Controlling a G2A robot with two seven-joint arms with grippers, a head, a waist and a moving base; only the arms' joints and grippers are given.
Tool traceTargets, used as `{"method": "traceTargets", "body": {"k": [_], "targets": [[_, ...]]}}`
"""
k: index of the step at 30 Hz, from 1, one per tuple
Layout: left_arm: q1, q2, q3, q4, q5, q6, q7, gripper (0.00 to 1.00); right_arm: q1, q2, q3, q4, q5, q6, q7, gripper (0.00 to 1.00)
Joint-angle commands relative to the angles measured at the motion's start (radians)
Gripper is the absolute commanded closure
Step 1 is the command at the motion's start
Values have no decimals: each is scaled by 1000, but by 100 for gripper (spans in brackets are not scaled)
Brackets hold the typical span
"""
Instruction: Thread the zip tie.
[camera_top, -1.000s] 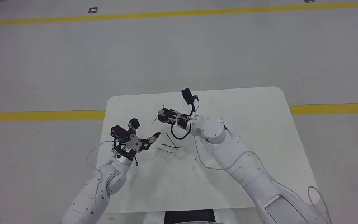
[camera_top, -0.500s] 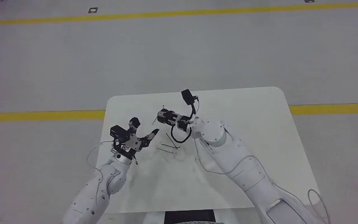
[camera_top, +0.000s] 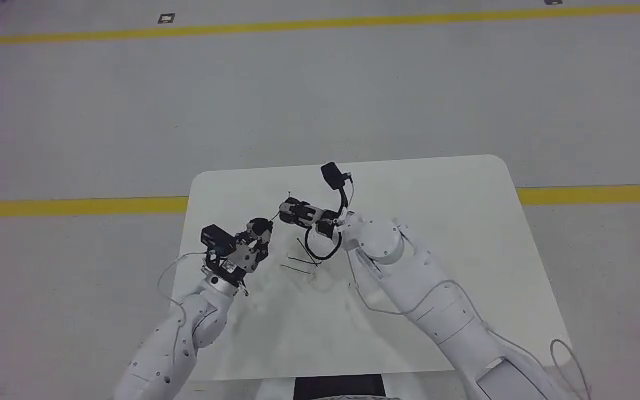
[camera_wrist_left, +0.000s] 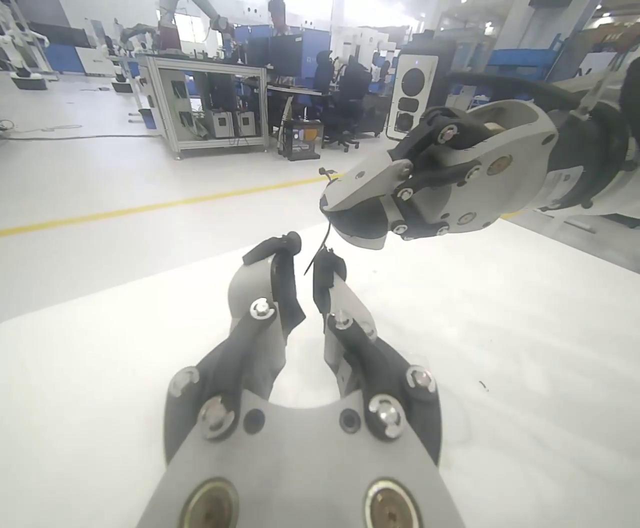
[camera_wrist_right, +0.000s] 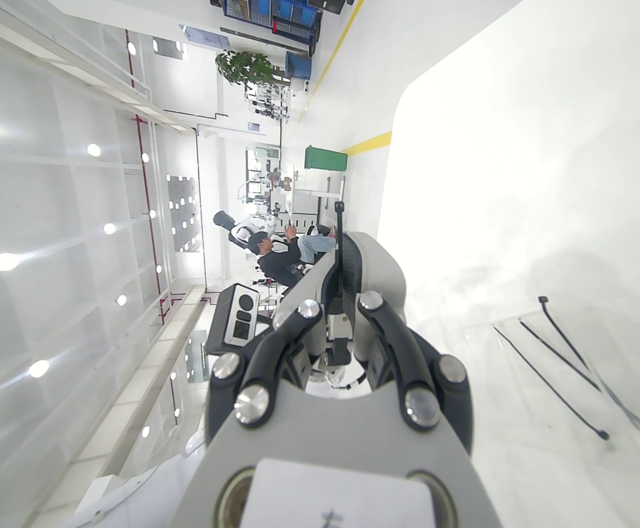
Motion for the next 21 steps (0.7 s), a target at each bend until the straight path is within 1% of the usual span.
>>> {"method": "traceTargets", "body": {"k": [1,10,11,13,16,21], "targets": [[-1,-1,2,0,2,-2,-2,93,1,0,-2,1,0,-1,0,100],[-2,-3,4,0,3,-12,0,95,9,-4,-19,14,0,0,0,100],[-2,-3,4,0,3,-13,-1,94,10,-4,-20,15,0,-1,-1,100],[-2,-4,4,-1,3,-14,-2,88,12,-5,-22,18,1,-2,0,100],[-2,-4,4,0,3,-15,-2,83,14,-5,-26,21,2,-3,2,100],[-3,-5,4,0,4,-16,-4,84,17,-6,-29,26,3,-6,3,100]]}}
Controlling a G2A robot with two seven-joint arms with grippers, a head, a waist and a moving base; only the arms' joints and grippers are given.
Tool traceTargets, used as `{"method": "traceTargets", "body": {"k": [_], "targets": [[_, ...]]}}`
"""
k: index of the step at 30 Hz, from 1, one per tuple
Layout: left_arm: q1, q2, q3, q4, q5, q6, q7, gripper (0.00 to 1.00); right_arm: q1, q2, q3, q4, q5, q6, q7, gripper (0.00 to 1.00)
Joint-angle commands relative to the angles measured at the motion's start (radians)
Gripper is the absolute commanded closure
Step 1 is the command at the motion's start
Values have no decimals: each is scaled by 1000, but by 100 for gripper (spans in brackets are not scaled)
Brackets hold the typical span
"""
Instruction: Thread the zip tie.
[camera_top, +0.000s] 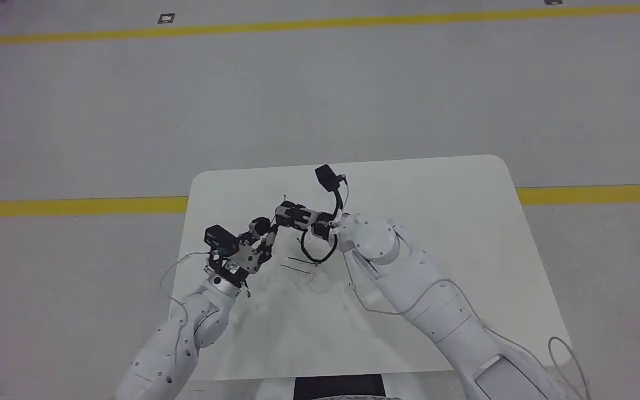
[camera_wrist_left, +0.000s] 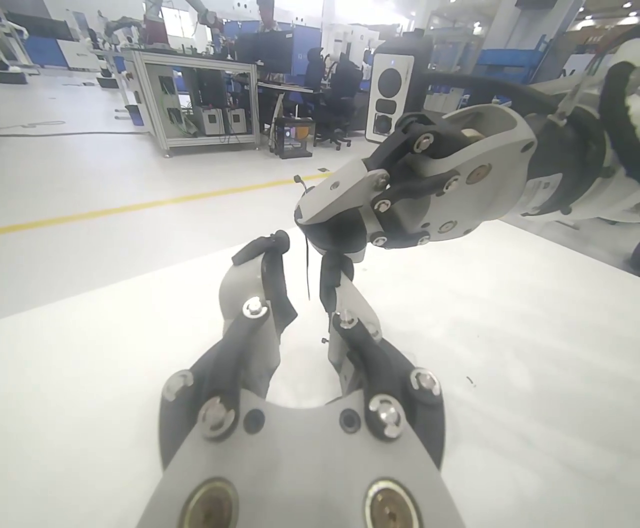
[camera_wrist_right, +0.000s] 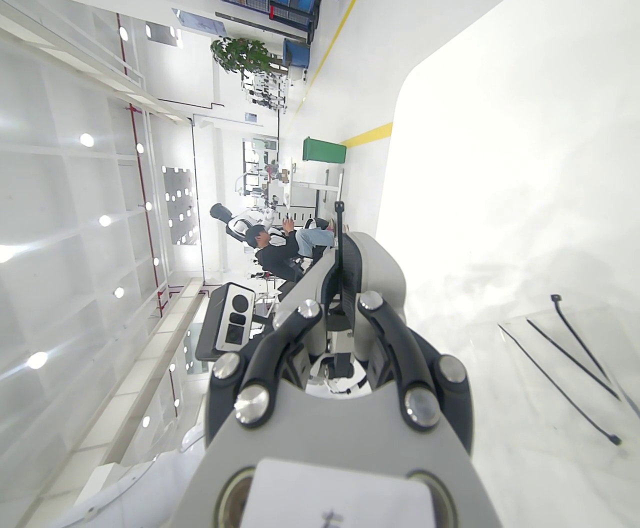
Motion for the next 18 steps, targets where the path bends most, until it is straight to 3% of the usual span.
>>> {"method": "traceTargets", "body": {"k": [1,9,18], "targets": [[0,0,0,0,-1,-1,0,85,0,0,-1,1,-1,-1,1,100],[-2,-2,0,3,-1,-5,-1,100,3,0,-6,5,-3,-4,6,100],[-3,-4,1,7,-1,-5,-2,100,5,0,-10,10,-4,-8,10,100]]}}
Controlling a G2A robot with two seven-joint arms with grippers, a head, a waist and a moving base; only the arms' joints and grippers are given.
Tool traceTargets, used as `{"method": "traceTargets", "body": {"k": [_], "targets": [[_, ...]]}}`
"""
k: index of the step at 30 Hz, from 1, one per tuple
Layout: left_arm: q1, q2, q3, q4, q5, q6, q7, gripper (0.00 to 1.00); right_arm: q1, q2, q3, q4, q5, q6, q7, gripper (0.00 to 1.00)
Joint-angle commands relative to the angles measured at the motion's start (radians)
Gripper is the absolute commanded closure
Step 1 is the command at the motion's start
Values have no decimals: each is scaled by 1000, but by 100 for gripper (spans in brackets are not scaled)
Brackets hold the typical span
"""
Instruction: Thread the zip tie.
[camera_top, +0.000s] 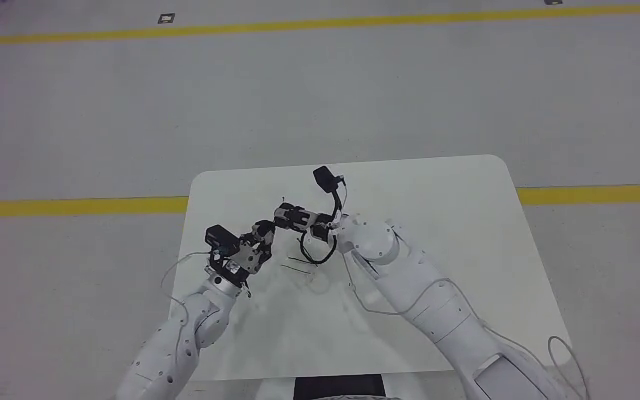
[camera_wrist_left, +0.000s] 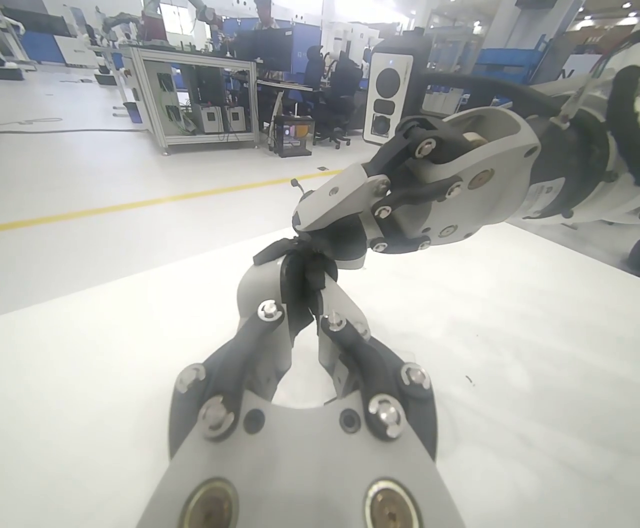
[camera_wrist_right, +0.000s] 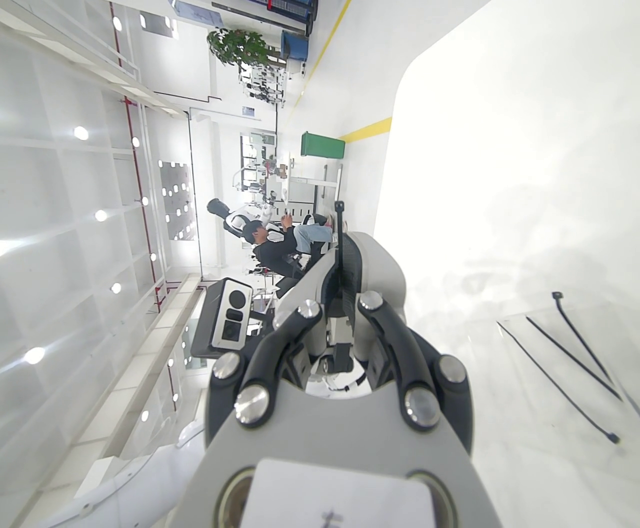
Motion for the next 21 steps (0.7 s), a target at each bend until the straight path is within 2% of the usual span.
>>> {"method": "traceTargets", "body": {"k": [1,4,6,8,12,15,19,21], "targets": [[0,0,0,0,0,-2,1,100,1,0,-1,1,-2,-1,1,100],[0,-1,-1,3,-5,-8,-1,100,1,0,-3,2,-4,0,2,100],[0,0,-7,5,-19,-19,-3,100,1,0,-4,1,-6,3,2,0],[1,0,-12,6,-32,-33,-7,100,1,0,-4,1,-7,6,0,0],[7,6,-14,-5,-73,-33,-31,100,-2,3,6,-3,-12,9,-9,0],[14,17,-10,-22,-126,-33,-64,100,-6,7,18,-8,-17,8,-9,0],[23,42,7,-58,-261,-33,-129,100,-10,15,38,-14,-30,3,1,0],[31,60,20,-87,-359,-33,-174,100,-12,20,49,-17,-43,-6,11,0]]}}
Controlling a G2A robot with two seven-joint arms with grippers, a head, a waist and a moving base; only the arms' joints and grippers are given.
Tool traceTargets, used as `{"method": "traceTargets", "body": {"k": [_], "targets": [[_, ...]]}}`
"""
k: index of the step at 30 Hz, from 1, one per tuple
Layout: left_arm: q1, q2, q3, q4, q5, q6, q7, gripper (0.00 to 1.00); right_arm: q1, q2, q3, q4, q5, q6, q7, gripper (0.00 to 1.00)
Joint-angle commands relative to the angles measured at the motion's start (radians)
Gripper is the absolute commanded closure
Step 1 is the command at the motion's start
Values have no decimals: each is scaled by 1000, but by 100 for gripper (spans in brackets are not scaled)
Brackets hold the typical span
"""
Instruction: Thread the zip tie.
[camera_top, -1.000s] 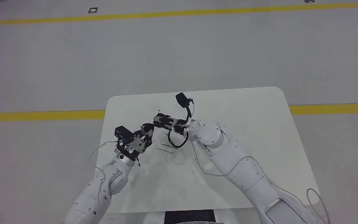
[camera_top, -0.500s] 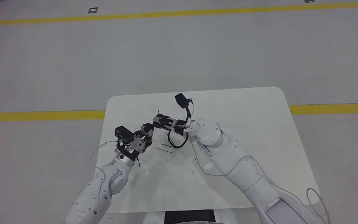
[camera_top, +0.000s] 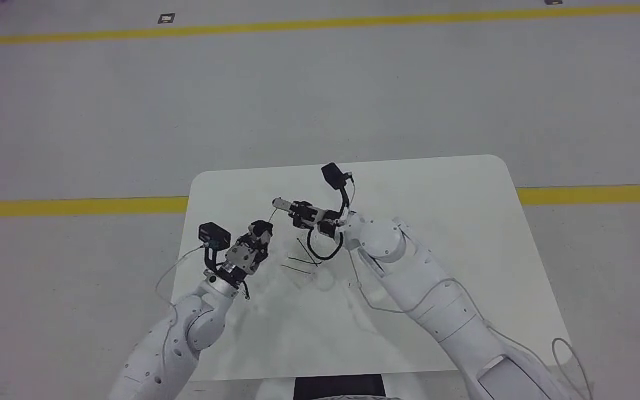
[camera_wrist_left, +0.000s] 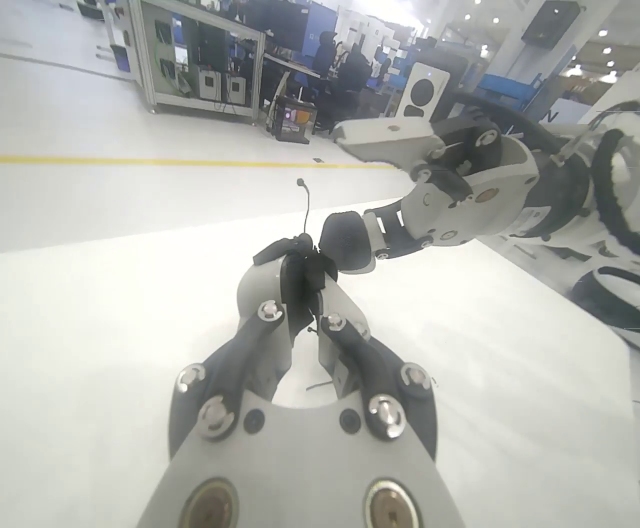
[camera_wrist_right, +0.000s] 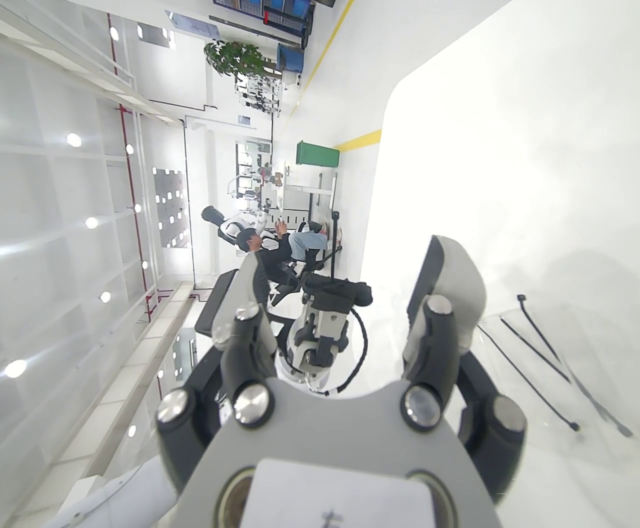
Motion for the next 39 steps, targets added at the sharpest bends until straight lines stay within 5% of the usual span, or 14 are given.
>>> {"method": "traceTargets", "body": {"k": [1,6,9,19,22,25,33,39], "targets": [[5,18,11,-29,-101,0,-43,100,-1,4,8,-2,-10,-9,11,0],[16,80,23,-108,-349,0,-194,100,6,17,19,2,-68,-55,61,0],[18,111,20,-128,-402,0,-253,100,9,20,18,7,-86,-70,73,0],[18,111,19,-125,-405,2,-254,100,9,20,18,7,-86,-70,73,0],[14,109,12,-103,-477,0,-293,100,2,21,22,6,-87,-75,64,0],[23,117,-18,-91,-601,0,-375,100,-11,32,50,20,-68,-138,104,0],[91,155,-169,-140,-983,0,-763,100,28,53,83,133,42,-323,353,0],[113,143,-267,-123,-1175,0,-1036,100,87,46,42,211,130,-370,494,0]]}}
